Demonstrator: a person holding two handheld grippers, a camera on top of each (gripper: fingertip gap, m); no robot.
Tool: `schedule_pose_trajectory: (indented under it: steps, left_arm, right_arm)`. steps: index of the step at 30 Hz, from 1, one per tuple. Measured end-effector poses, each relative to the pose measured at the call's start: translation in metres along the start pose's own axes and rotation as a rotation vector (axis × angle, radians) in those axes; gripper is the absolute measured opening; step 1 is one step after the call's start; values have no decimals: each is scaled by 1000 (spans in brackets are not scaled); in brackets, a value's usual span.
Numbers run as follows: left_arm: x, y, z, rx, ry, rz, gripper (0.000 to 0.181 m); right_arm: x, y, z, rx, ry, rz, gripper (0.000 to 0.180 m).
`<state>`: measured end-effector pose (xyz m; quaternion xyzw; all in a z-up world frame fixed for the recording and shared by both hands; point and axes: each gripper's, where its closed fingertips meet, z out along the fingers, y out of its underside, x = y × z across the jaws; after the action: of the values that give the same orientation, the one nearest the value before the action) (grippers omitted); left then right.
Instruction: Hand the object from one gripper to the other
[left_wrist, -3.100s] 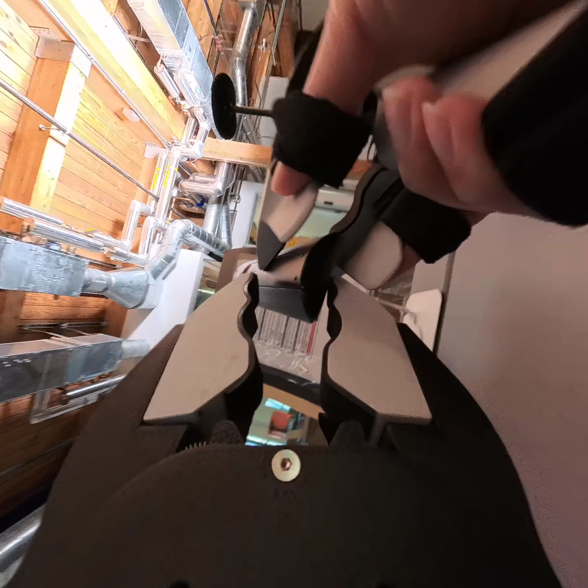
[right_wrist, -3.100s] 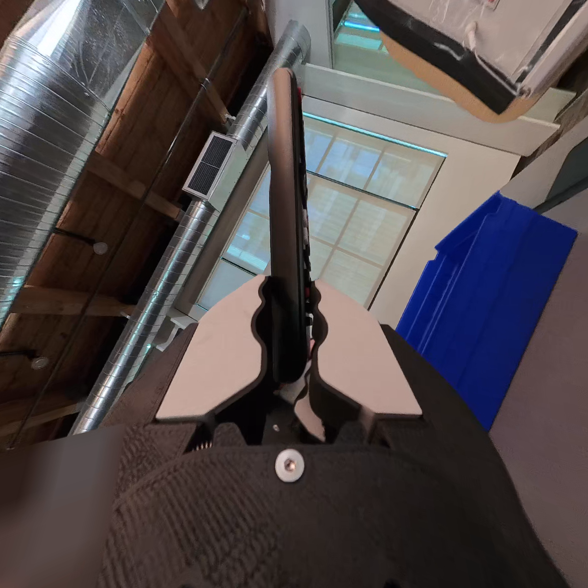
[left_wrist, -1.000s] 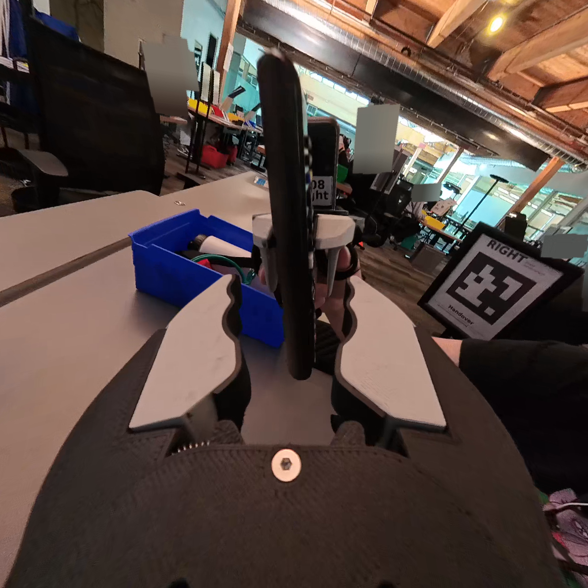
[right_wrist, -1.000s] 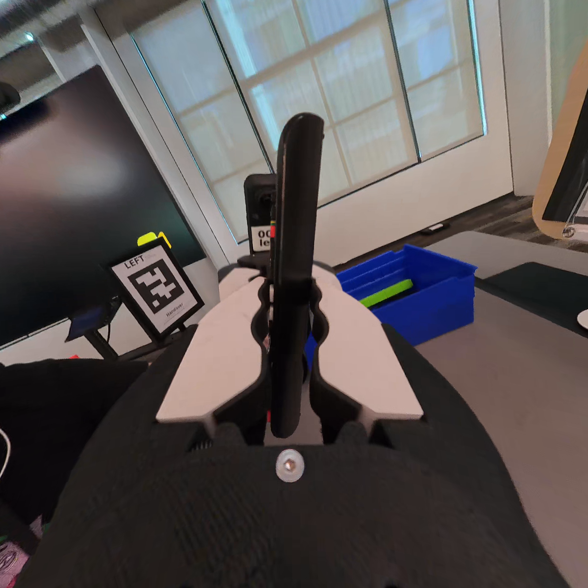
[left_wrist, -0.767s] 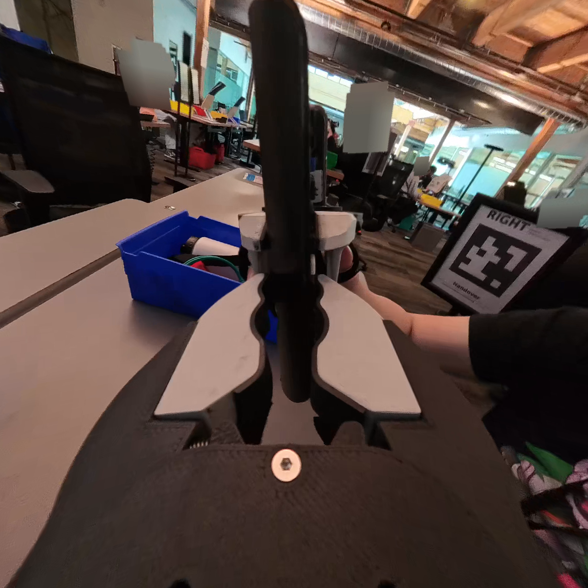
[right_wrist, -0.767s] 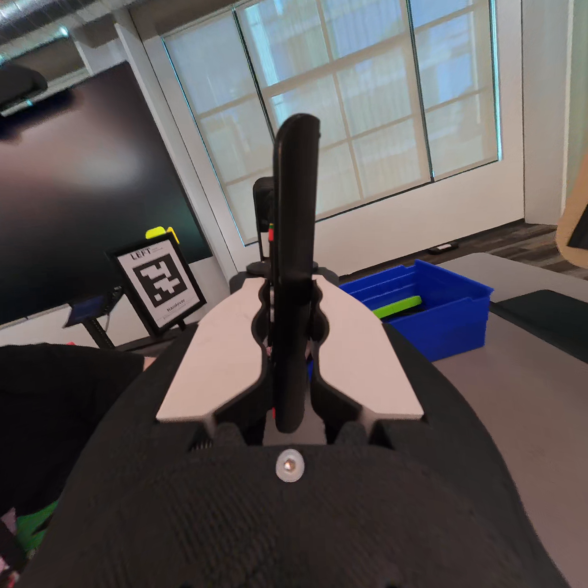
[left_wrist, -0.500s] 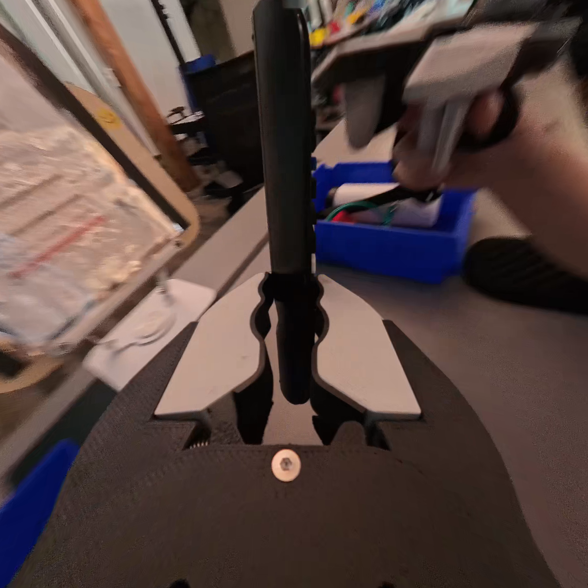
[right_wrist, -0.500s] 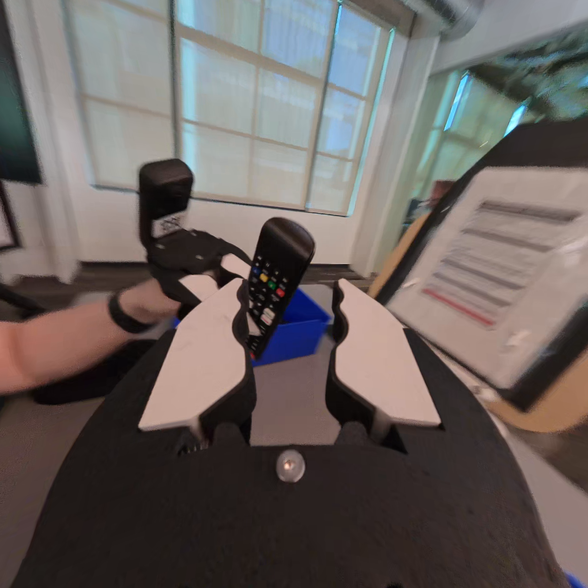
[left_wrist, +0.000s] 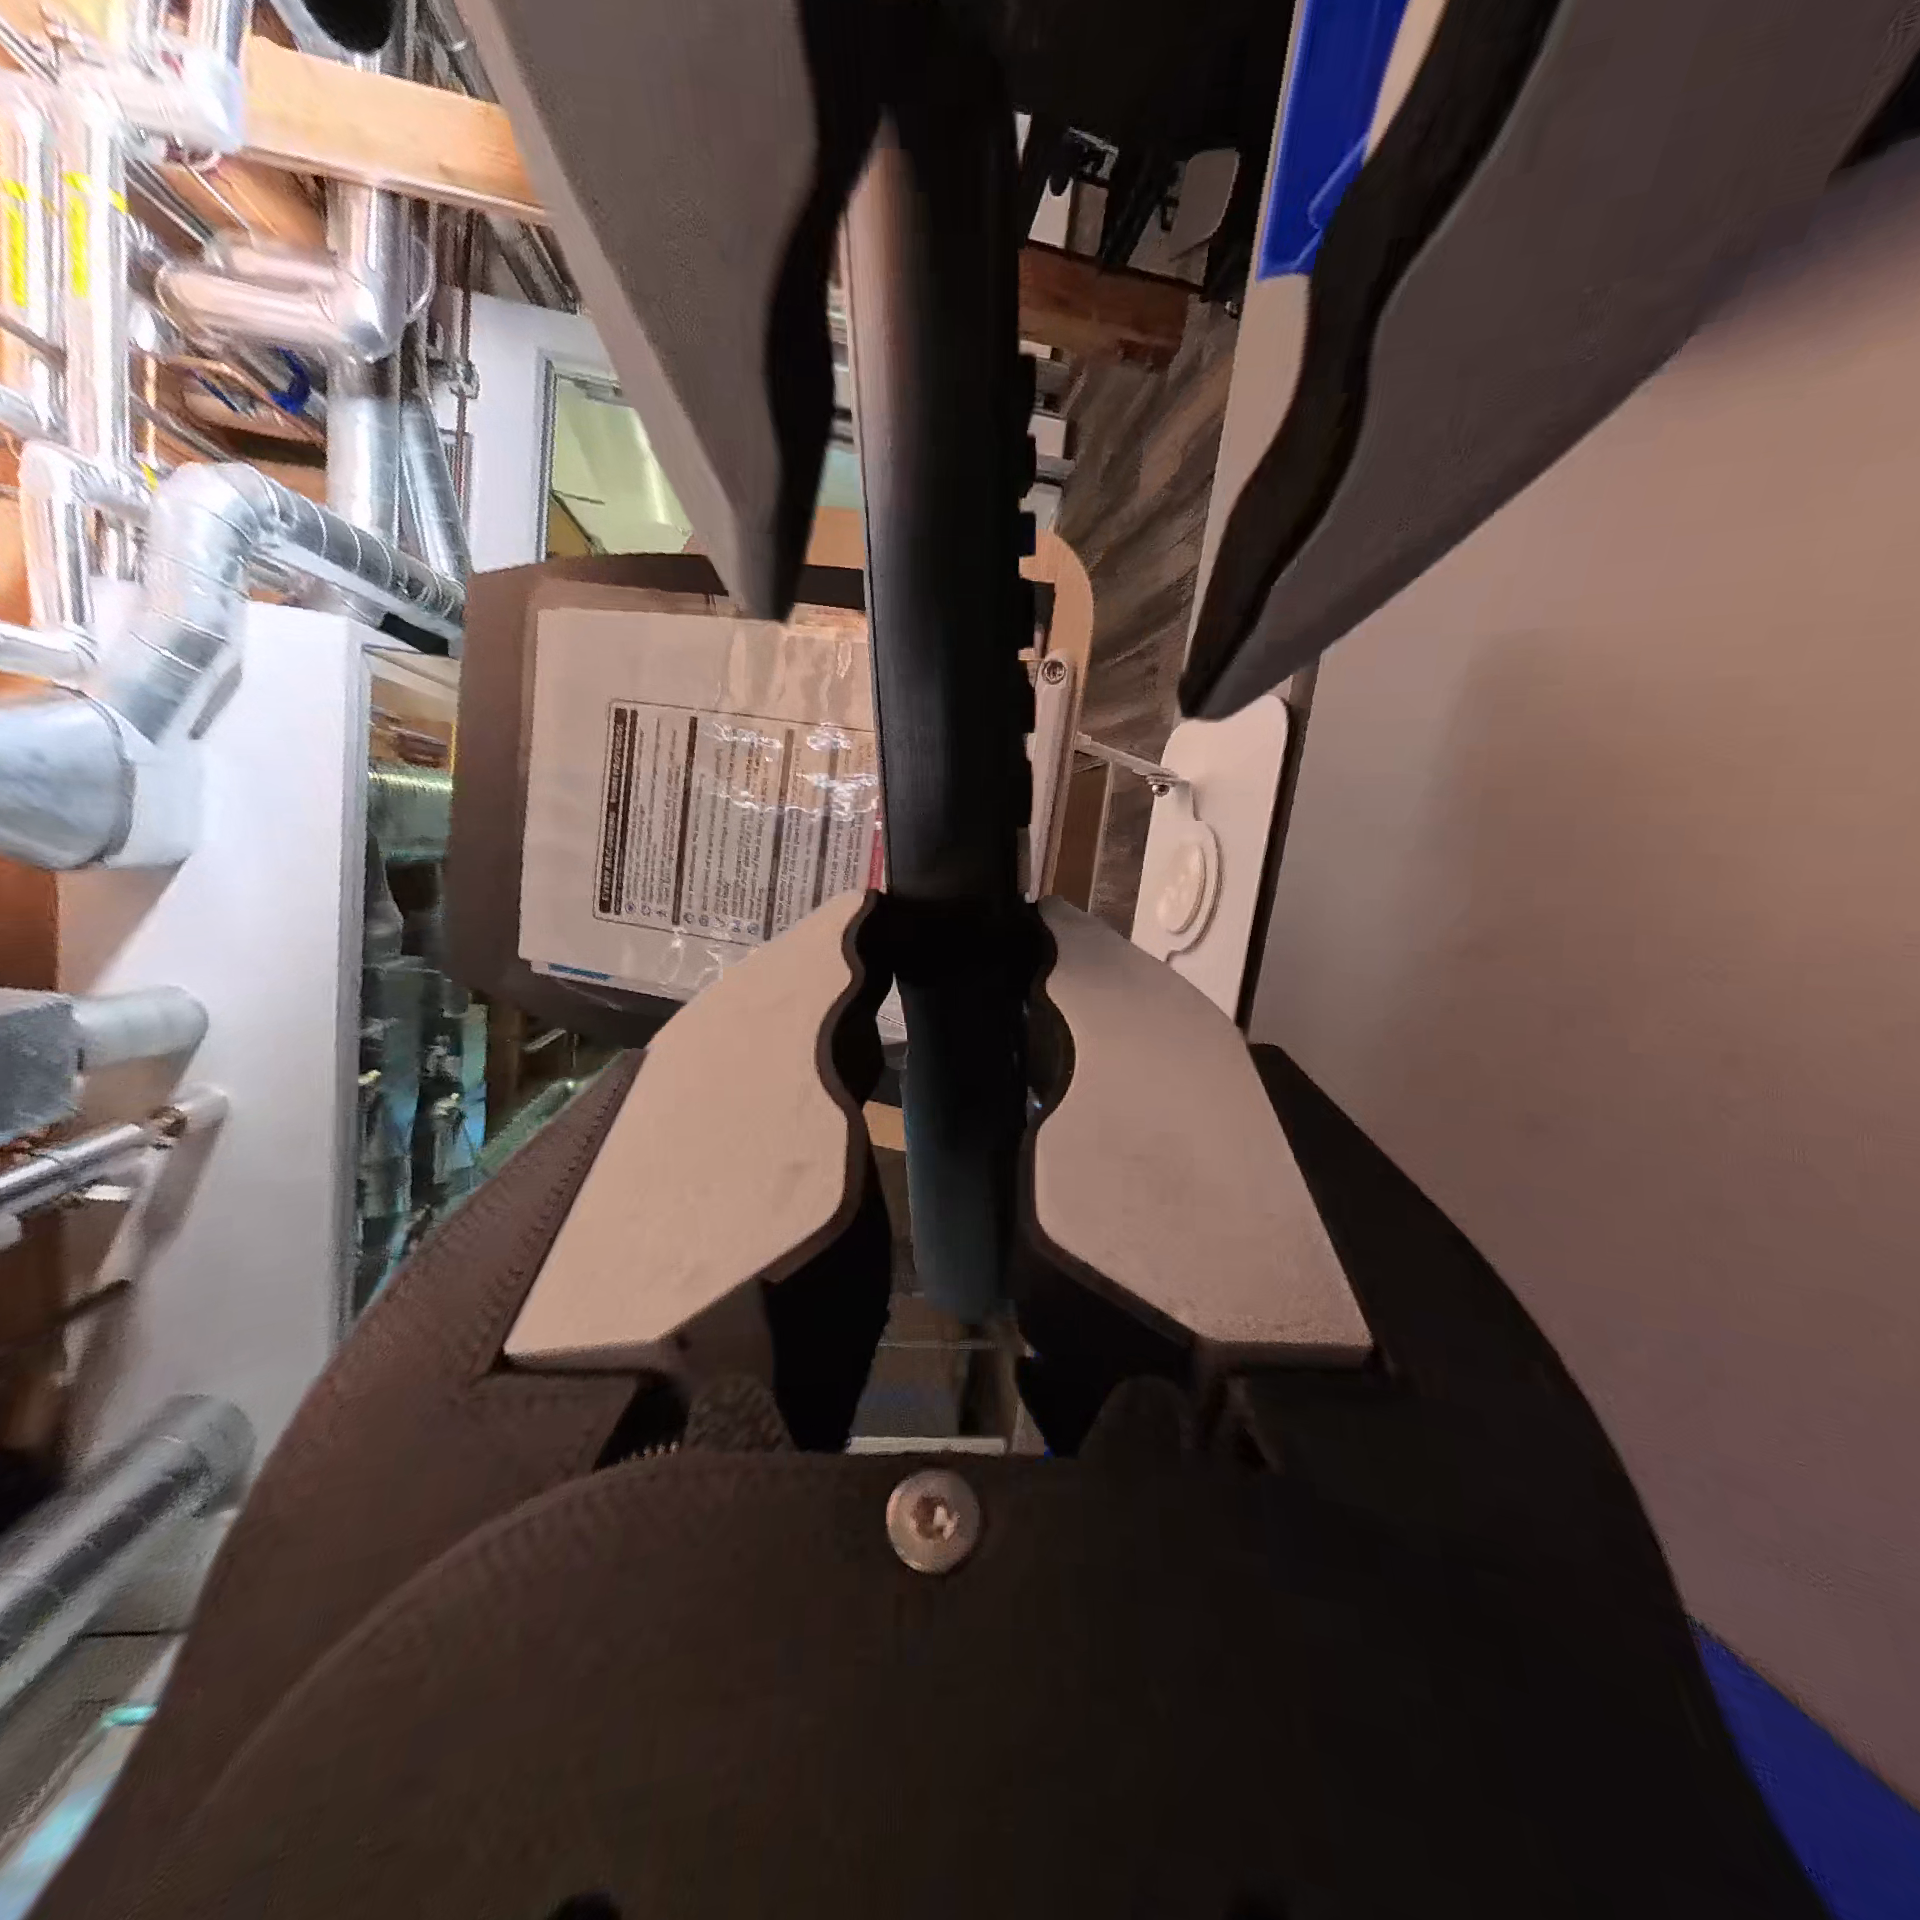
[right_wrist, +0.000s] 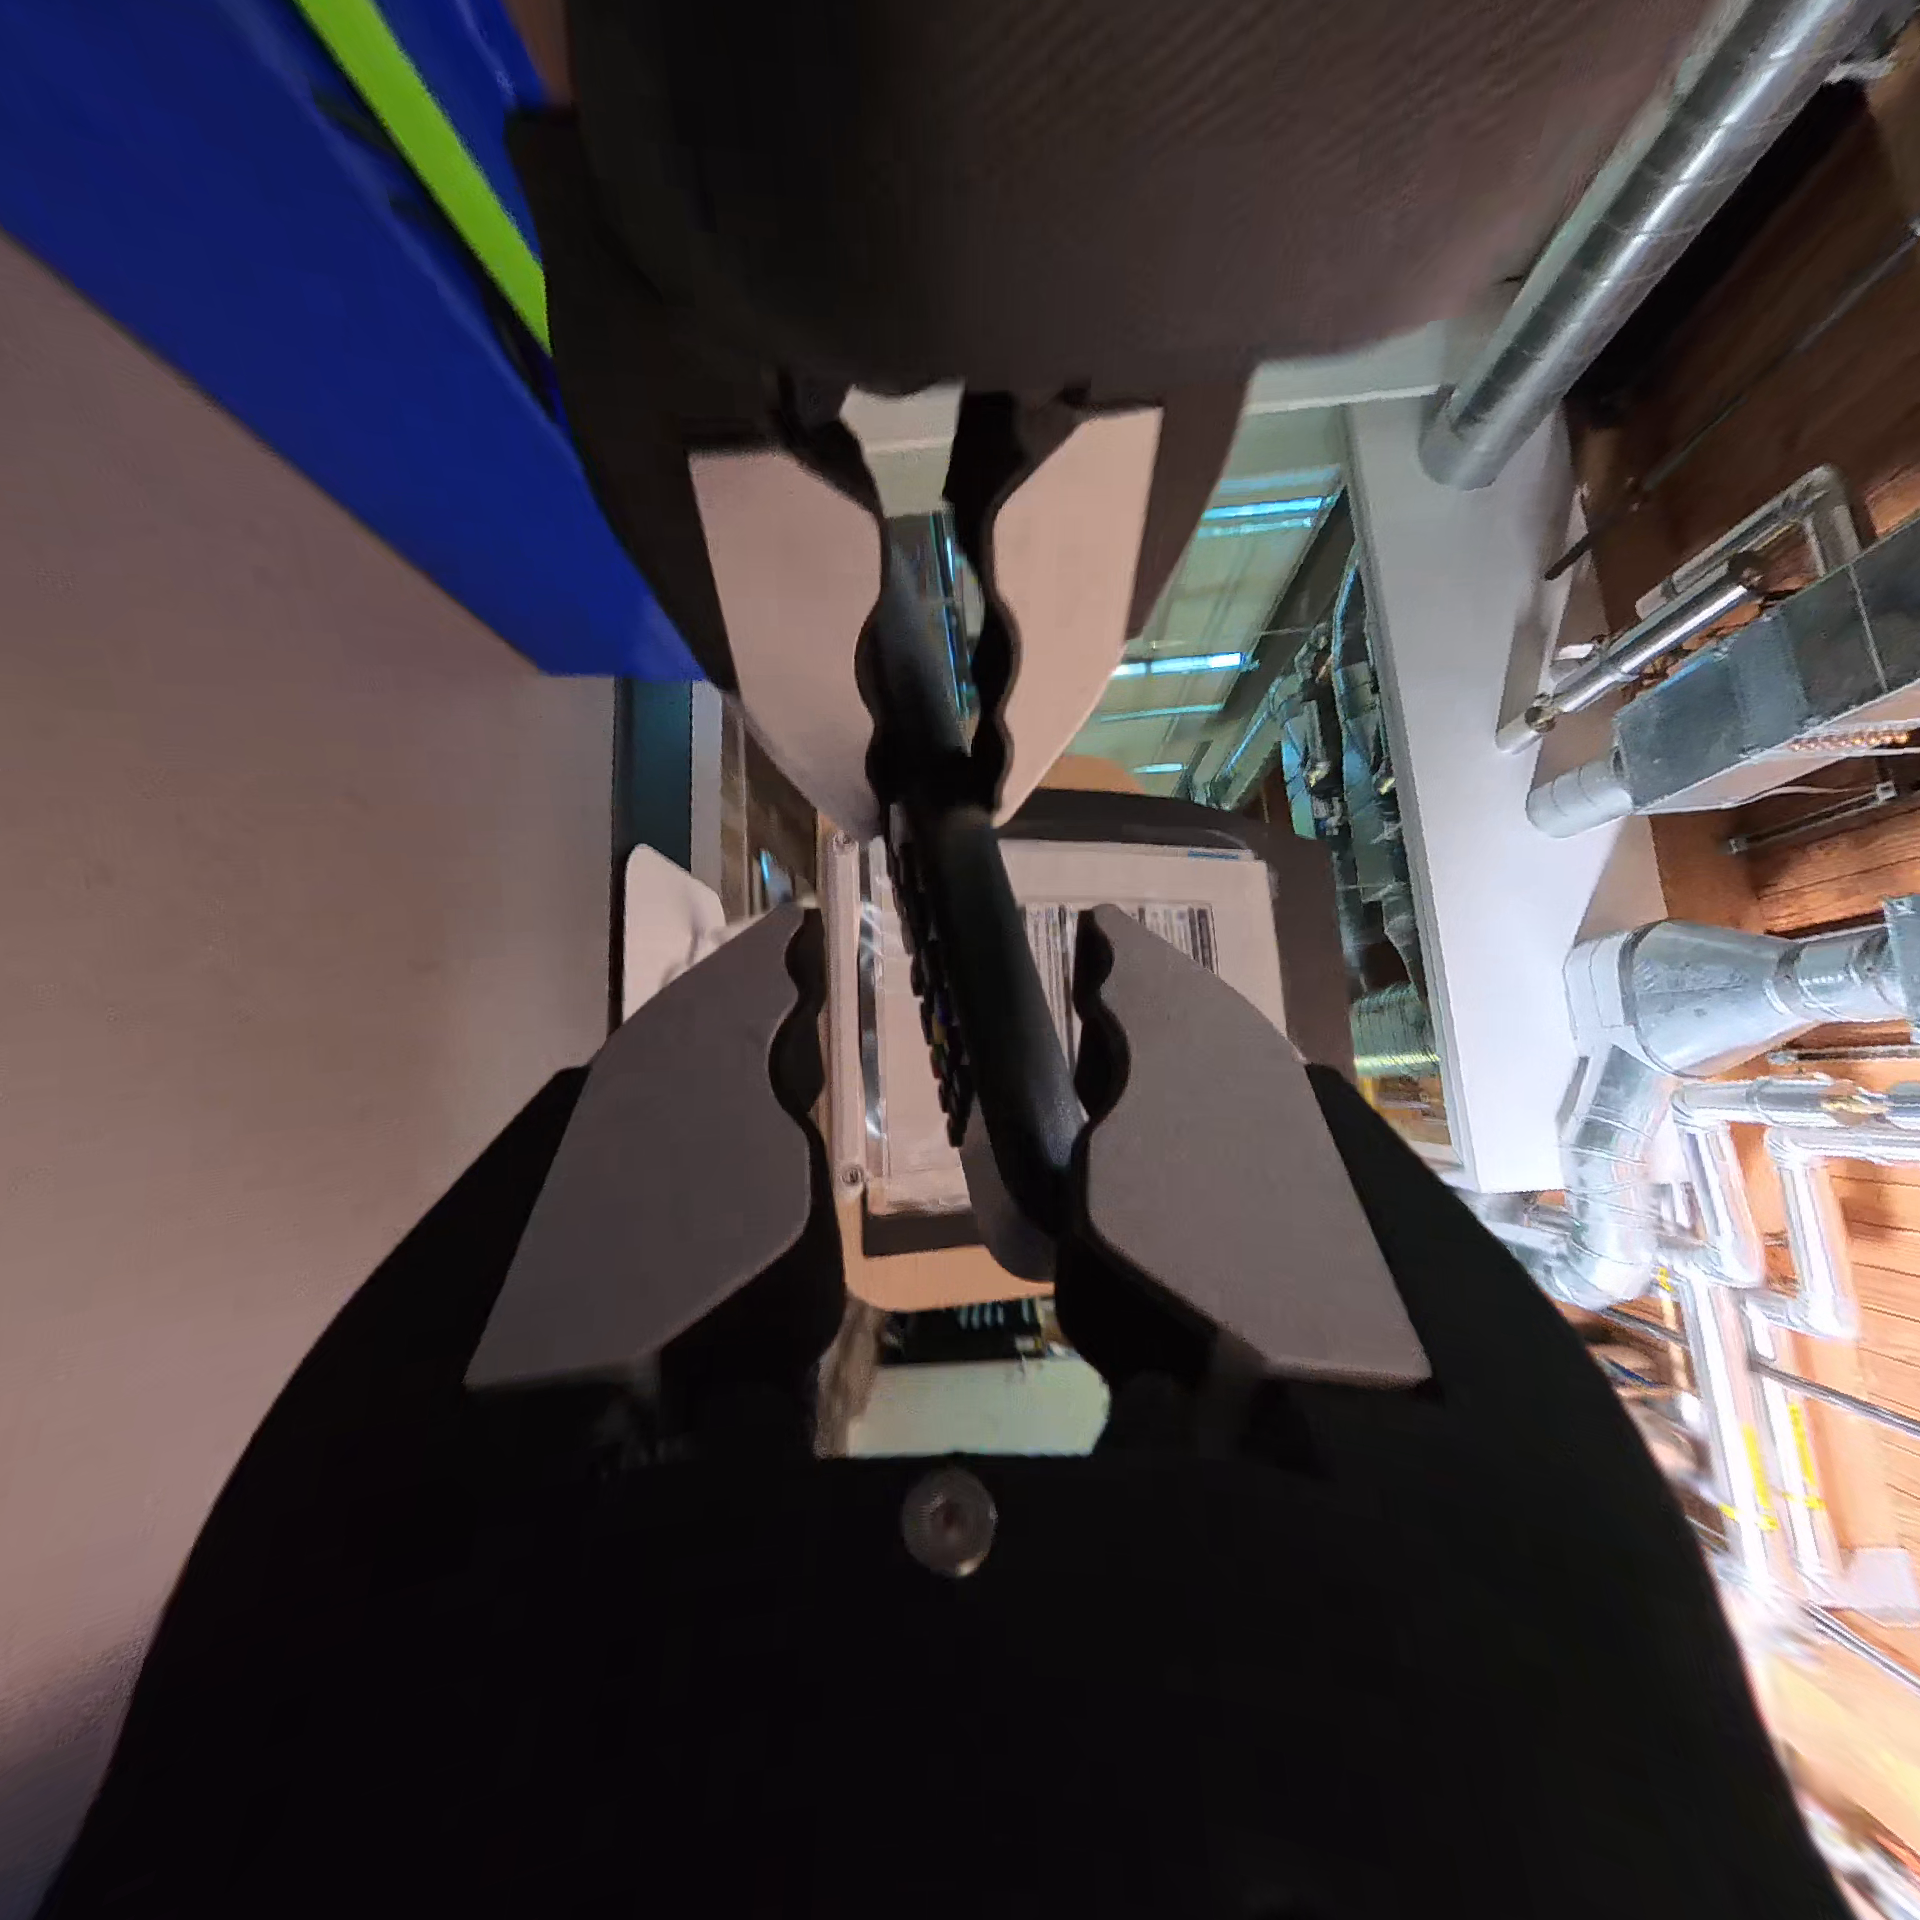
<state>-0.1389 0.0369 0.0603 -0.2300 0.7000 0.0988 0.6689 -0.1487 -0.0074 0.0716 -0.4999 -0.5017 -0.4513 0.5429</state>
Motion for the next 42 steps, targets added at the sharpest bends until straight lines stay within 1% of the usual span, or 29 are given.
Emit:
schedule_pose_trajectory:
  steps: [3,6,8,10,13,20,23,26,27,29,32,33,35,37,39,42]
  left_arm:
    - [4,-5,-1,19,13,17,23]
    - [11,-4,0,-23,42,58,23]
    - [15,-4,1,-42,57,78,23]
    - [16,-6,0,-25,66,63,23]
    - [17,-9,-1,4,82,31,23]
    - [13,-23,-10,73,79,22,23]
    - [10,-30,-15,107,83,0,24]
    - [-1,-37,-22,159,62,-82,24]
    - [-9,-39,-24,171,40,-135,28]
    - [-29,-40,-31,194,-2,-260,43]
    - [-62,-42,-50,307,-52,-463,55]
    - [-73,-43,-58,361,-55,-546,57]
    - [-89,-43,-70,473,-15,-728,59]
    - [-93,-46,-77,584,100,-896,58]
    - [-90,-50,-79,681,248,-1062,58]
    - [-81,-59,-79,805,505,-1275,57]
  right_arm:
    - [-2,15,5,-93,19,-51,42]
    - [-7,21,9,-151,9,-66,34]
    - [-12,15,9,-131,-5,-88,32]
    - [-13,13,10,-126,5,-94,30]
    - [-11,17,9,-124,12,-97,27]
    - [-9,27,9,-134,51,-125,26]
    - [-6,26,6,-94,76,-68,25]
    - [7,23,1,-50,139,6,26]
    - [14,25,-1,-58,169,20,26]
    - [25,31,-6,-76,223,66,25]
    - [45,42,-15,-42,301,263,25]
    - [51,45,-19,-12,315,369,25]
    - [60,43,-23,99,289,645,25]
    - [65,32,-26,268,207,931,25]
    - [68,16,-29,436,94,1168,25]
    - [66,0,-28,570,-45,1370,25]
